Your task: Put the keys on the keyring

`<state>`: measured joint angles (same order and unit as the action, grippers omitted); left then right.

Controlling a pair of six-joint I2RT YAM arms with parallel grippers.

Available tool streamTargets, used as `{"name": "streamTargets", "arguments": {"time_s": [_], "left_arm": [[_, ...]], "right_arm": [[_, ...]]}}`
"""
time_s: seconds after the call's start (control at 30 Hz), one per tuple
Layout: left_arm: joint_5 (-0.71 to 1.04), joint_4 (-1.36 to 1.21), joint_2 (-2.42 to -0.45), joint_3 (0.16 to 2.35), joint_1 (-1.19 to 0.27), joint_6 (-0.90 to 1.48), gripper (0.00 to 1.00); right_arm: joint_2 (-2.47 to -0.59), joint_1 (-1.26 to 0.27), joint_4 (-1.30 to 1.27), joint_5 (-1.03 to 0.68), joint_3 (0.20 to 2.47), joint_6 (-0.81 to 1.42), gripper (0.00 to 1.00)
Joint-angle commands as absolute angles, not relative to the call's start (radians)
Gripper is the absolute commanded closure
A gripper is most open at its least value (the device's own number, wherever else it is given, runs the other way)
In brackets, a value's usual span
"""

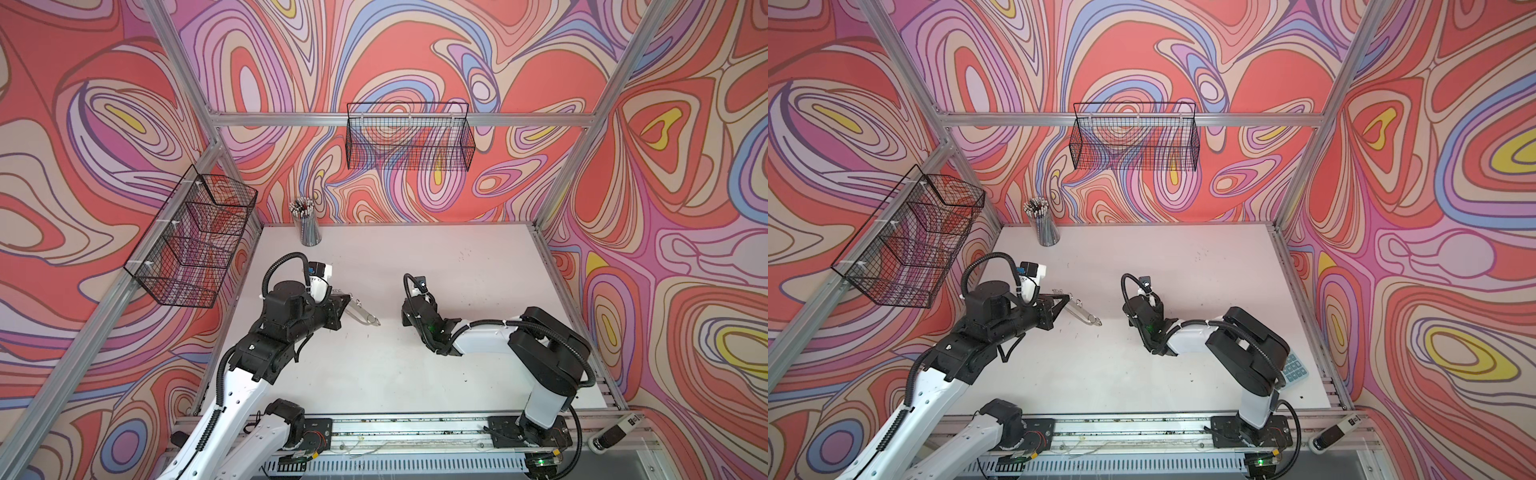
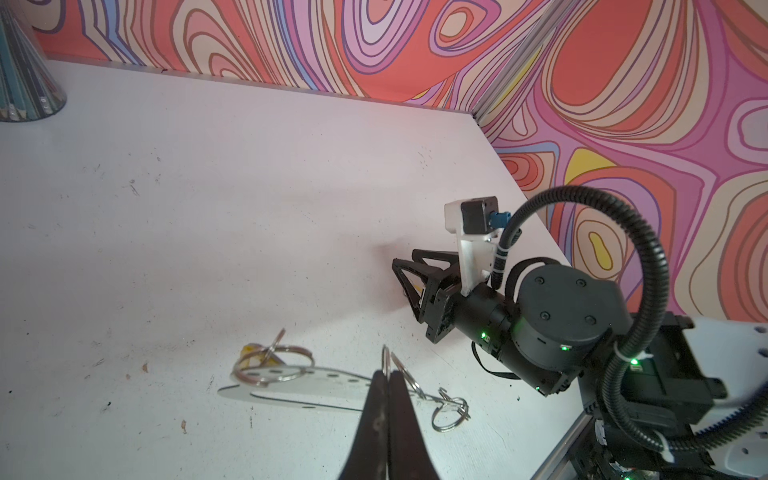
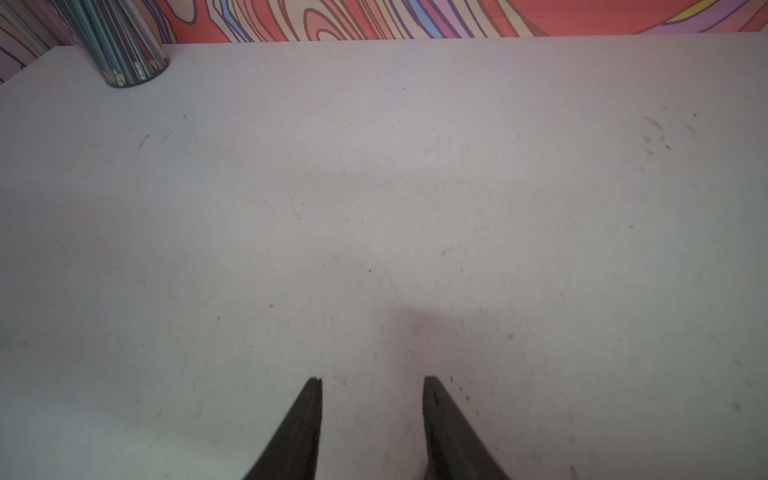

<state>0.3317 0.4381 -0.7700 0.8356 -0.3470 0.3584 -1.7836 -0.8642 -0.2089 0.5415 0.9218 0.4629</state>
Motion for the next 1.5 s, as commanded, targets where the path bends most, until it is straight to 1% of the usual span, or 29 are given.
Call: {"name": "streamTargets", "arguments": {"time_s": [0.0, 0.17, 0.27, 0.33, 0.47, 0.57, 0.63, 0.77, 0.93, 1.27, 1.47], "left_arm": [[0.334, 0.426, -0.747, 0.833, -0.344, 0.341, 1.0], [0.341, 0.426, -0.733, 0.834, -0.342, 0.342, 1.0], [0.351, 0.424, -0.732, 0.836, -0.343, 0.344, 1.0], [0.36, 0.425, -0.733, 0.838, -0.342, 0.345, 1.0], [0.395, 0.42, -0.735, 0.841, -0.343, 0.348, 1.0], [0.428, 0.419, -0.733, 0.844, -0.348, 0.353, 1.0], [0.456, 0.427, -0.738, 0.856, -0.361, 0.354, 1.0], [0.489, 0.495, -0.749, 0.893, -0.374, 0.339, 1.0], [0.502, 0.494, -0.716, 0.848, -0.374, 0.33, 1.0], [0.499, 0.488, -0.699, 0.827, -0.374, 0.318, 1.0], [0.497, 0.487, -0.696, 0.824, -0.374, 0.318, 1.0]], "right_arm": [[-1.767, -0.83, 0.122, 0.435, 1.03, 0.451, 0.58], [-1.82, -0.744, 0.486, 0.207, 1.269, 0.4, 0.62], [-1.892, -0.705, 0.695, 0.104, 1.42, 0.366, 0.69], [-1.937, -0.686, 0.801, 0.05, 1.503, 0.344, 0.7], [-2.045, -0.637, 1.003, -0.009, 1.656, 0.304, 0.73], [-2.116, -0.618, 1.108, -0.049, 1.733, 0.278, 0.72], [-2.165, -0.612, 1.175, -0.057, 1.79, 0.26, 0.74], [-2.222, -0.602, 1.249, -0.068, 1.875, 0.25, 0.75], [-2.264, -0.59, 1.28, -0.09, 1.924, 0.255, 0.78], [-2.313, -0.585, 1.296, -0.086, 1.945, 0.258, 0.81], [-2.331, -0.583, 1.293, -0.088, 1.956, 0.258, 0.85]]}}
